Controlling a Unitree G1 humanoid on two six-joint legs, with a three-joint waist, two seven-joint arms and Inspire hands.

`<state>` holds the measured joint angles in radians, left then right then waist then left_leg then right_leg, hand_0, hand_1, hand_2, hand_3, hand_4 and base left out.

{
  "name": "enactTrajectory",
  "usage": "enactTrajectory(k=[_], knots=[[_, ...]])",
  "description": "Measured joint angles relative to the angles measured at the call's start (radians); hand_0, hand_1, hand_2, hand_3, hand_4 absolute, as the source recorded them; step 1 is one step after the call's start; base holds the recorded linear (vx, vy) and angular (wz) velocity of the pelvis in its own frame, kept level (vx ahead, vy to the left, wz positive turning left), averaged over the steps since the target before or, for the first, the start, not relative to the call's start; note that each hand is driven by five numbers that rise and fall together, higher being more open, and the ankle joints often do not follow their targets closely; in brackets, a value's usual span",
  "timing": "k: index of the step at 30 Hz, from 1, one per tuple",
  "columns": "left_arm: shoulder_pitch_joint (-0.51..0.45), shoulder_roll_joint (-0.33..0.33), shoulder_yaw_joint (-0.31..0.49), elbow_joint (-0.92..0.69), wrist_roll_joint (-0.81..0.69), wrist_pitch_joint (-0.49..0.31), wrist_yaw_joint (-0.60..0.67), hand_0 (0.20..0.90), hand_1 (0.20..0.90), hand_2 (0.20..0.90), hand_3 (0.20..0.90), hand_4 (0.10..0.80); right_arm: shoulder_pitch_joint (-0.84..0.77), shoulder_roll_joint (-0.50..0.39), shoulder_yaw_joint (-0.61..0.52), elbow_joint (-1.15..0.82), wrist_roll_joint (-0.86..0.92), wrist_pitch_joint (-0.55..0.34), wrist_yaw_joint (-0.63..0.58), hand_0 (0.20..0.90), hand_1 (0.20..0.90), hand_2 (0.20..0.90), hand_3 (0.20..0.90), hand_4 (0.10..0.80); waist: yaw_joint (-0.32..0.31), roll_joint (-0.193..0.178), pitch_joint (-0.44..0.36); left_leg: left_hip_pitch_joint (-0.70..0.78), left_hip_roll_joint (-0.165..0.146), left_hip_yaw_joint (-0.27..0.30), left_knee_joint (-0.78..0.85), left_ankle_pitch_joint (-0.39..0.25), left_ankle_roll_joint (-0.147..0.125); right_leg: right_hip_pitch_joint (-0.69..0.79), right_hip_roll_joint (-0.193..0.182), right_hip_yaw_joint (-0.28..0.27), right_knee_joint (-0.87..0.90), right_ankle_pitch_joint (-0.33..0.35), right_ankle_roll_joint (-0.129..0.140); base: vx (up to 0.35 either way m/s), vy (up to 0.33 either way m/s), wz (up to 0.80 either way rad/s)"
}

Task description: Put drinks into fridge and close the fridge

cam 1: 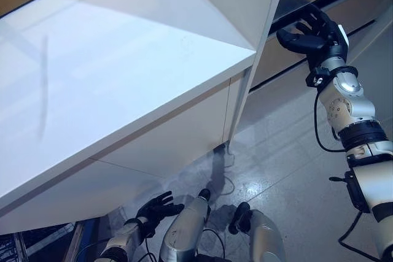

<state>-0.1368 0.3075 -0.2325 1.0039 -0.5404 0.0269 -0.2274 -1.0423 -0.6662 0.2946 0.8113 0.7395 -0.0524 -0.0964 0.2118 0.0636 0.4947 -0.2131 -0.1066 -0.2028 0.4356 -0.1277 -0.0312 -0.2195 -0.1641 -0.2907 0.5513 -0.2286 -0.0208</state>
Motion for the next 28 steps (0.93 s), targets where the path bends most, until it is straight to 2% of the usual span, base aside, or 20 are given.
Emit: enactTrajectory(k=[2, 5, 8, 10, 12, 15, 18, 20, 23, 28], knots=[[0.01, 0.006, 0.007, -0.003, 0.009, 0.002, 0.0, 0.9, 0.9, 0.9, 0.9, 0.8, 0.058, 0.002, -0.001, -0.078, -0.063, -0.001, -0.038, 0.9, 0.9, 0.9, 0.9, 0.8, -0.003, -0.018, -0.011, 0.026, 0.014, 0.008, -0.036, 0.008, 0.004, 0.024, 0.015, 0.007, -0.047, 0.019, 0.003, 0.009, -0.033, -0.22], [0.035, 0.026, 0.014, 0.001, 0.008, 0.017, 0.001, 0.9, 0.9, 0.9, 0.9, 0.8, 0.133, 0.006, -0.015, -0.244, -0.099, -0.01, -0.059, 0.9, 0.9, 0.9, 0.9, 0.8, -0.018, -0.049, -0.026, 0.059, 0.035, 0.046, -0.073, 0.017, 0.006, 0.042, 0.046, 0.056, -0.106, 0.05, 0.011, -0.003, -0.01, -0.4], [0.071, 0.037, 0.039, 0.002, 0.008, 0.032, 0.006, 0.9, 0.9, 0.9, 0.9, 0.8, 0.329, 0.066, -0.129, -0.452, -0.093, -0.034, -0.057, 0.9, 0.9, 0.9, 0.9, 0.8, -0.07, -0.09, -0.085, 0.118, 0.05, 0.09, -0.151, 0.03, 0.023, 0.09, 0.073, 0.124, -0.2, 0.089, 0.032, 0.02, -0.028, -0.39], [0.087, 0.036, 0.052, 0.002, 0.005, 0.031, 0.006, 0.9, 0.9, 0.9, 0.9, 0.8, 0.398, 0.085, -0.156, -0.488, -0.077, -0.038, -0.053, 0.9, 0.9, 0.9, 0.9, 0.8, -0.087, -0.1, -0.115, 0.134, 0.053, 0.103, -0.178, 0.035, 0.03, 0.105, 0.078, 0.14, -0.231, 0.104, 0.038, 0.01, -0.034, -0.32], [0.1, 0.025, 0.055, 0.005, 0.005, 0.029, 0.006, 0.9, 0.9, 0.9, 0.9, 0.8, 0.595, 0.136, -0.237, -0.508, -0.054, -0.045, -0.041, 0.9, 0.9, 0.9, 0.9, 0.8, -0.144, -0.121, -0.181, 0.187, 0.058, 0.132, -0.251, 0.05, 0.047, 0.16, 0.087, 0.17, -0.333, 0.144, 0.055, 0.023, -0.039, -0.37], [0.111, 0.002, 0.084, 0.01, 0.005, 0.021, 0.006, 0.9, 0.9, 0.9, 0.9, 0.8, 0.808, 0.21, -0.304, -0.501, 0.021, -0.045, 0.041, 0.9, 0.9, 0.9, 0.9, 0.8, -0.189, -0.128, -0.239, 0.232, 0.063, 0.168, -0.324, 0.066, 0.059, 0.191, 0.095, 0.21, -0.412, 0.18, 0.068, 0.005, -0.046, -0.39], [0.138, -0.026, 0.12, 0.02, 0.007, 0.001, 0.005, 0.9, 0.9, 0.9, 0.9, 0.8, 0.993, 0.288, -0.308, -0.409, 0.049, -0.027, 0.134, 0.9, 0.9, 0.9, 0.9, 0.8, -0.247, -0.114, -0.287, 0.269, 0.067, 0.198, -0.389, 0.077, 0.065, 0.228, 0.103, 0.237, -0.492, 0.212, 0.074, -0.022, -0.051, -0.37], [0.145, -0.037, 0.13, 0.028, 0.007, -0.005, 0.005, 0.9, 0.9, 0.9, 0.9, 0.8, 1.066, 0.323, -0.295, -0.305, 0.049, -0.016, 0.167, 0.9, 0.9, 0.9, 0.9, 0.8, -0.261, -0.105, -0.308, 0.293, 0.072, 0.214, -0.422, 0.084, 0.064, 0.245, 0.11, 0.246, -0.524, 0.225, 0.075, -0.038, -0.035, -0.23], [0.145, -0.046, 0.132, 0.058, 0.007, -0.009, 0.004, 0.9, 0.9, 0.9, 0.9, 0.8, 1.115, 0.361, -0.251, -0.143, 0.048, 0.009, 0.194, 0.9, 0.9, 0.9, 0.9, 0.8, -0.271, -0.096, -0.335, 0.318, 0.078, 0.221, -0.458, 0.096, 0.06, 0.271, 0.115, 0.246, -0.567, 0.242, 0.071, -0.024, -0.018, -0.06], [0.168, -0.05, 0.132, 0.141, 0.015, -0.017, -0.004, 0.9, 0.9, 0.9, 0.9, 0.8, 1.088, 0.424, -0.242, 0.175, 0.0, 0.041, 0.247, 0.9, 0.9, 0.9, 0.9, 0.8, -0.263, -0.093, -0.388, 0.367, 0.09, 0.221, -0.506, 0.109, 0.051, 0.325, 0.127, 0.244, -0.626, 0.262, 0.062, 0.0, 0.0, 0.0]])
